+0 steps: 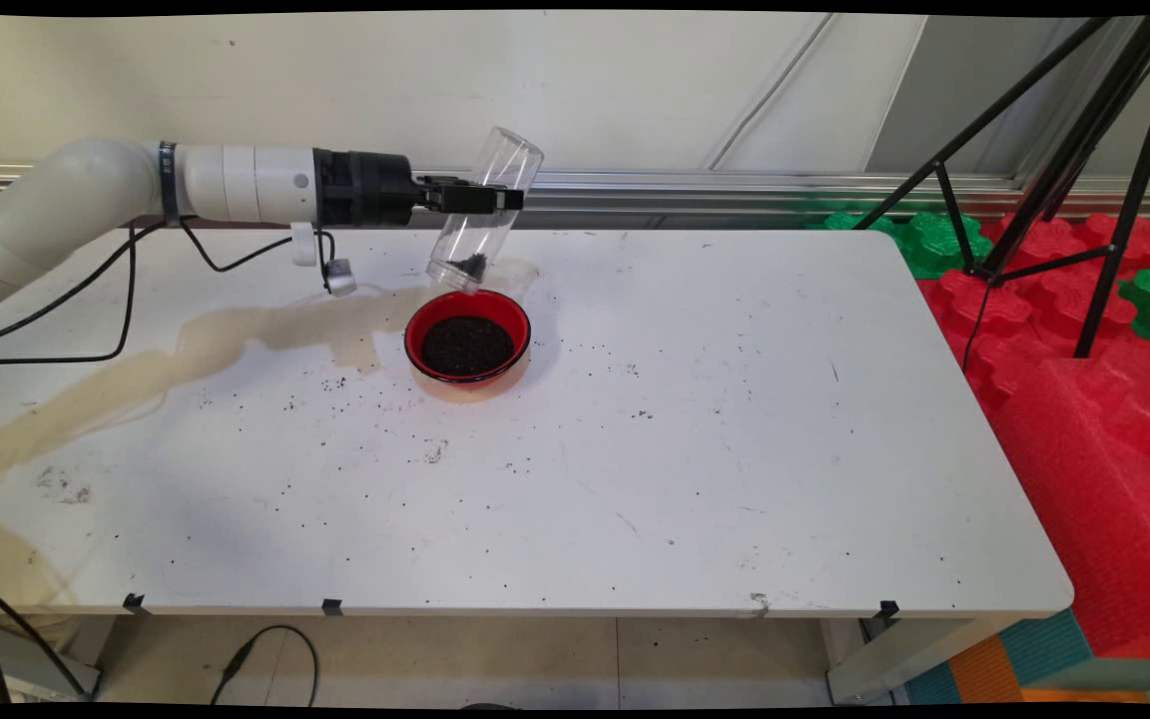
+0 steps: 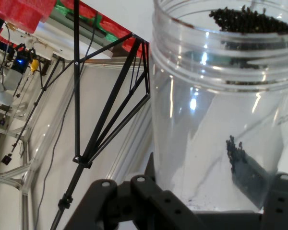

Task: Pour the black seasoning powder in the red bowl

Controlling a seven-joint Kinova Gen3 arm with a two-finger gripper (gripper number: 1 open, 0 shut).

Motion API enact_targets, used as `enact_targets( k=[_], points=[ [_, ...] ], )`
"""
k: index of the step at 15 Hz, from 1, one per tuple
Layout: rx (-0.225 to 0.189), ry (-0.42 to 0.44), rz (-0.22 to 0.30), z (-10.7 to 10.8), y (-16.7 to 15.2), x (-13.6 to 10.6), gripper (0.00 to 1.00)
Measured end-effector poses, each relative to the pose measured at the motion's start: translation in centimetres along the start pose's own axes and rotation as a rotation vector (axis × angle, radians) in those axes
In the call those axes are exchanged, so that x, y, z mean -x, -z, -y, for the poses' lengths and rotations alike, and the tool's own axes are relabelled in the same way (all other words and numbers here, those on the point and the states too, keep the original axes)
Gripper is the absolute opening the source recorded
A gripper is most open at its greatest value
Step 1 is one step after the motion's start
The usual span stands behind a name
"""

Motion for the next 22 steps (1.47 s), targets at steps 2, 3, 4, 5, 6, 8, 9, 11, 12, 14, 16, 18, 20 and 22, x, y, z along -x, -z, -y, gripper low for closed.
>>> enact_targets(
  k=[2, 3, 4, 5, 6, 8, 9, 11, 12, 14, 16, 18, 20, 22],
  points=[
    [-0.003, -0.009, 0.002, 0.1, 0.1, 0.0, 0.0],
    [-0.005, -0.014, 0.003, 0.1, 0.1, 0.0, 0.0],
    [-0.007, -0.02, 0.005, 0.2, 0.2, 0.1, 0.0],
    [-0.009, -0.027, 0.006, 0.3, 0.3, 0.1, 0.0],
    [-0.012, -0.034, 0.009, 0.4, 0.3, 0.1, 0.0],
    [-0.015, -0.044, 0.011, 0.4, 0.5, 0.2, 0.0],
    [-0.017, -0.051, 0.013, 0.5, 0.5, 0.2, 0.0],
    [-0.02, -0.061, 0.017, 0.6, 0.7, 0.3, 0.0],
    [-0.021, -0.066, 0.018, 0.6, 0.8, 0.3, 0.0],
    [-0.024, -0.077, 0.022, 0.7, 0.9, 0.4, 0.0],
    [-0.028, -0.091, 0.025, 0.8, 1.2, 0.4, 0.0],
    [-0.033, -0.103, 0.028, 0.9, 1.5, 0.4, 0.0],
    [-0.039, -0.116, 0.03, 1.1, 1.8, 0.5, 0.0],
    [-0.042, -0.125, 0.031, 1.2, 2.0, 0.5, 0.0]
  ],
)
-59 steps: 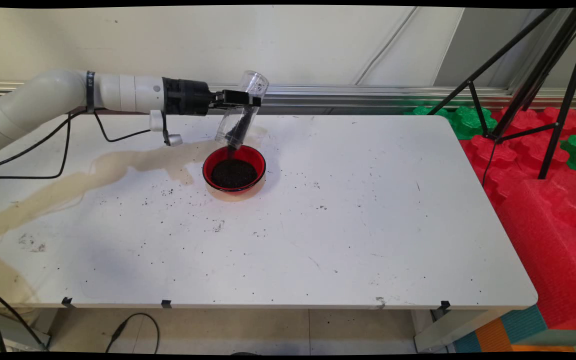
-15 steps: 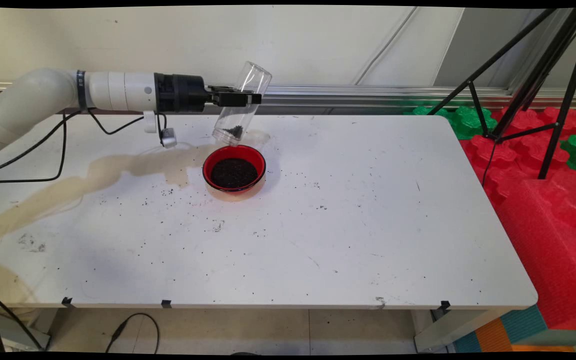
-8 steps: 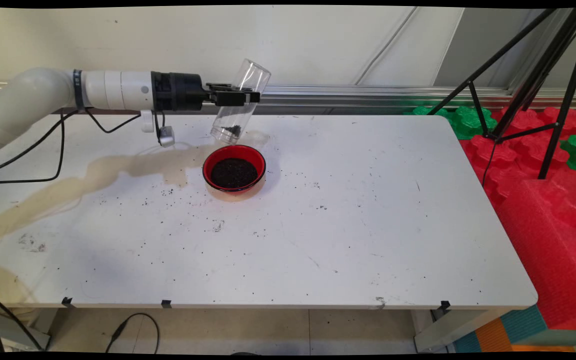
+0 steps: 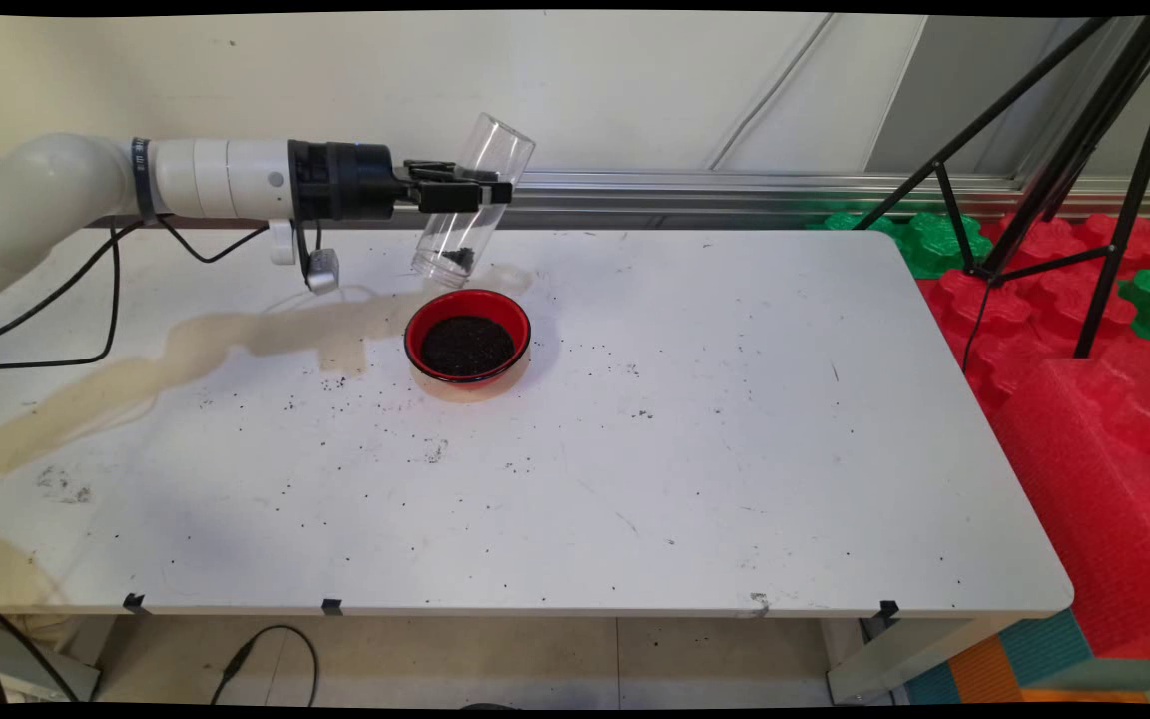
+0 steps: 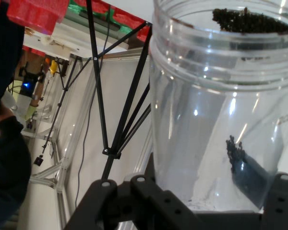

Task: Pour the black seasoning powder in the red bowl

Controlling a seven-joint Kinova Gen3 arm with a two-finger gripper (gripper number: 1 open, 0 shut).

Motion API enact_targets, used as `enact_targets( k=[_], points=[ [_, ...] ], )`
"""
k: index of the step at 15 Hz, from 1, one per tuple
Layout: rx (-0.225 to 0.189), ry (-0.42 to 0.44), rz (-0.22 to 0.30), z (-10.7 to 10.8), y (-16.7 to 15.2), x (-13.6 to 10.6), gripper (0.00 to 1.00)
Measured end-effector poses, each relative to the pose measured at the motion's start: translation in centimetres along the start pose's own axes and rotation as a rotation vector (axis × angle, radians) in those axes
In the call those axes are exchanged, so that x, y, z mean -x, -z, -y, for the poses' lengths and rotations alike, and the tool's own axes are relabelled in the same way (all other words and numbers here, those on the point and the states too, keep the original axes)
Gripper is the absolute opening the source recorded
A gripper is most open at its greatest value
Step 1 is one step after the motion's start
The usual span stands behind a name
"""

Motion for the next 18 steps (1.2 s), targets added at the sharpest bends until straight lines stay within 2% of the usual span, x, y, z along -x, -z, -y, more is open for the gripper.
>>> enact_targets(
  k=[14, 18],
  points=[
    [-0.019, -0.06, 0.008, 0.57, 0.19, 0.14, 0.0],
    [-0.015, -0.031, 0.007, 0.52, 0.11, 0.07, 0.0]
  ],
)
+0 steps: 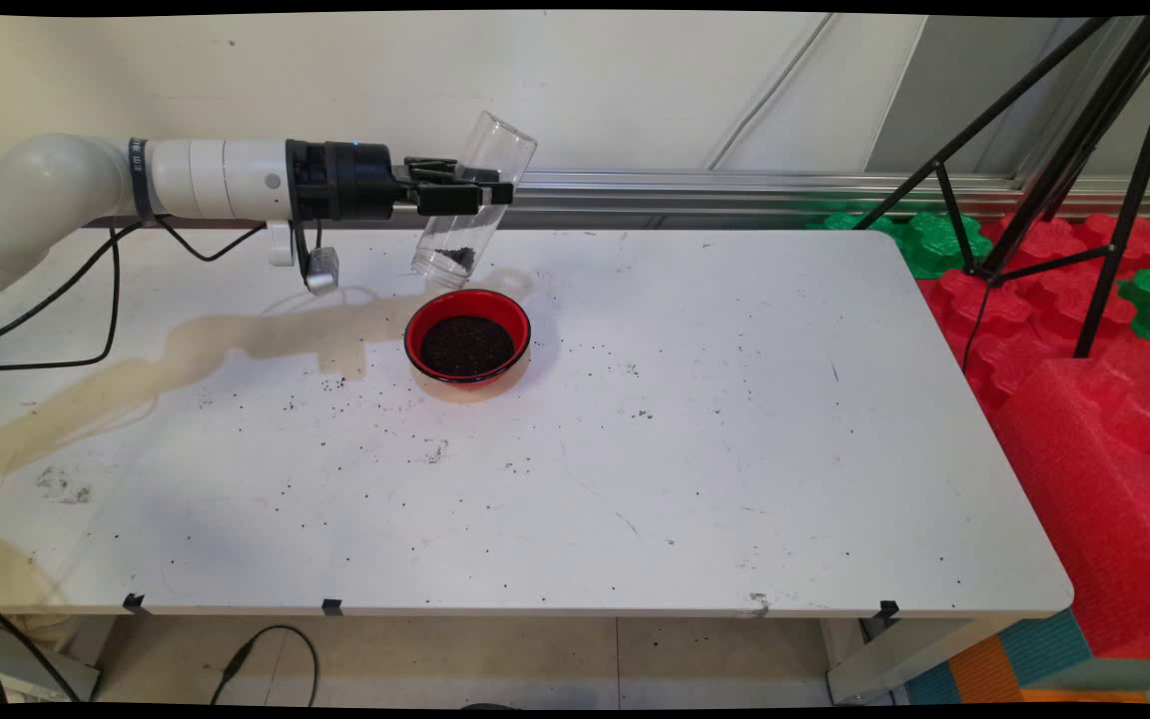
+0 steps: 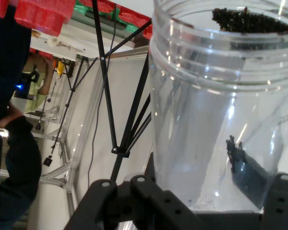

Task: Pour the black seasoning powder in the red bowl

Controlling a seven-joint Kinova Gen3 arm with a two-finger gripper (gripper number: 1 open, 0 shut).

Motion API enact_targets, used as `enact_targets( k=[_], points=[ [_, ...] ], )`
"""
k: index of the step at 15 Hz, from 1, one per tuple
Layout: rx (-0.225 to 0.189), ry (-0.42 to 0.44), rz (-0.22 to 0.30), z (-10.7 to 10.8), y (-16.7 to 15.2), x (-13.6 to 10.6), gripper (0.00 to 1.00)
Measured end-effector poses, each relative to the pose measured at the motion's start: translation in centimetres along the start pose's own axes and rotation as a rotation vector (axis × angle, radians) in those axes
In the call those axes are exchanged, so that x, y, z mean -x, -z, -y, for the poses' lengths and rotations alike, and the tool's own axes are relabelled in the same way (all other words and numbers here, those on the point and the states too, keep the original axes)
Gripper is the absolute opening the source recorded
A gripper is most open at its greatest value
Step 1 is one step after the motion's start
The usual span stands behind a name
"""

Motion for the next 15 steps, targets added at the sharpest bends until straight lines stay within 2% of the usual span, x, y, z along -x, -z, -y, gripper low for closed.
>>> enact_targets(
  k=[5, 15],
  points=[
    [0.012, 0.069, -0.003, -0.2, 0.1, -0.1, 0.0],
    [0.067, 0.383, 0.023, -1.3, 0.1, -0.1, 0.0]
  ],
)
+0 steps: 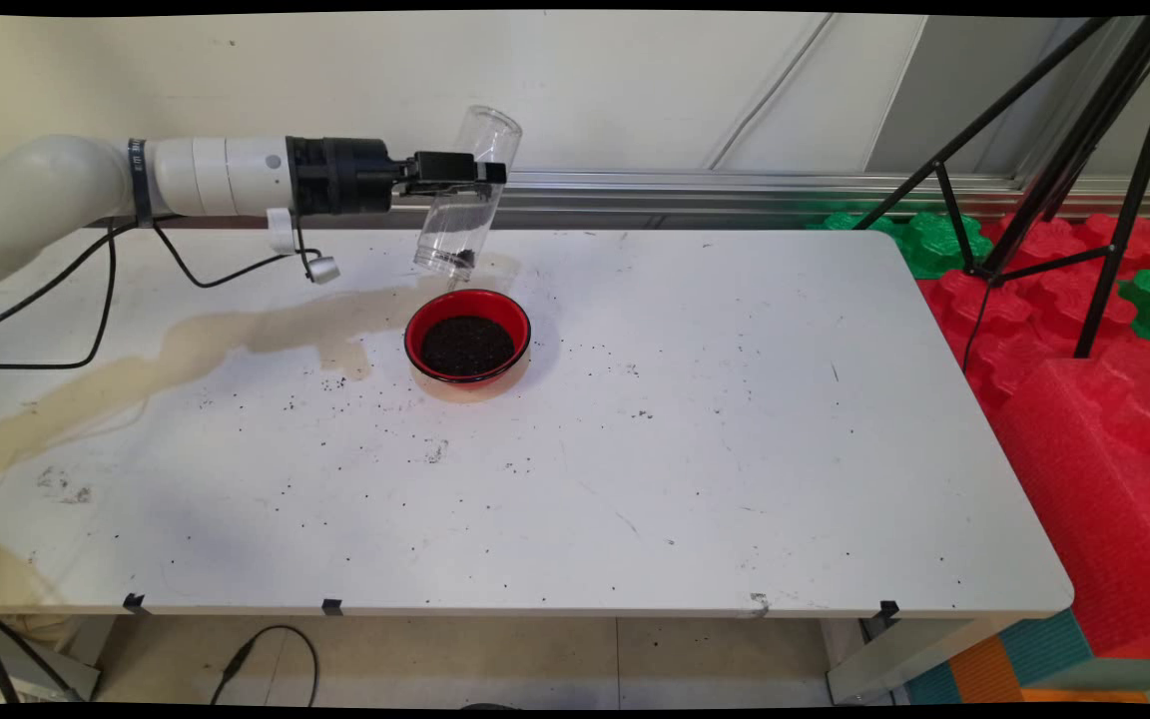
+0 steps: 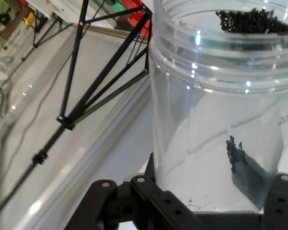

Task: Pour the black seasoning powder in the red bowl

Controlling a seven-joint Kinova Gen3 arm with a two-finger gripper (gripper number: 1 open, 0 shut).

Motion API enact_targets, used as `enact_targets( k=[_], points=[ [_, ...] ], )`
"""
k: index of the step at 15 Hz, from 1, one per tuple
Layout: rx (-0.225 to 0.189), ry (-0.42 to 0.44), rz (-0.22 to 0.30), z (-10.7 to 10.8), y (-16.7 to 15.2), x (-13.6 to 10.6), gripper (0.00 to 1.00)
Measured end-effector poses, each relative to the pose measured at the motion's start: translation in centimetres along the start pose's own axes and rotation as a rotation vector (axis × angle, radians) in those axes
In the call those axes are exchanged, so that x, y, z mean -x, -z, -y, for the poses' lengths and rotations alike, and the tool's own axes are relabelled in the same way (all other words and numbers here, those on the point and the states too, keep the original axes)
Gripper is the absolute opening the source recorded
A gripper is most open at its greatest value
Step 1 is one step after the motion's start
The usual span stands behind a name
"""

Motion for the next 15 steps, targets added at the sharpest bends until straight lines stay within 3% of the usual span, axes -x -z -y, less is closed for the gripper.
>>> enact_targets(
  k=[8, 15],
  points=[
    [0.046, 0.243, 0.019, -0.64, -0.23, 0.35, 0.0],
    [0.076, 0.4, 0.029, -0.93, -0.26, 0.55, 0.0]
  ],
)
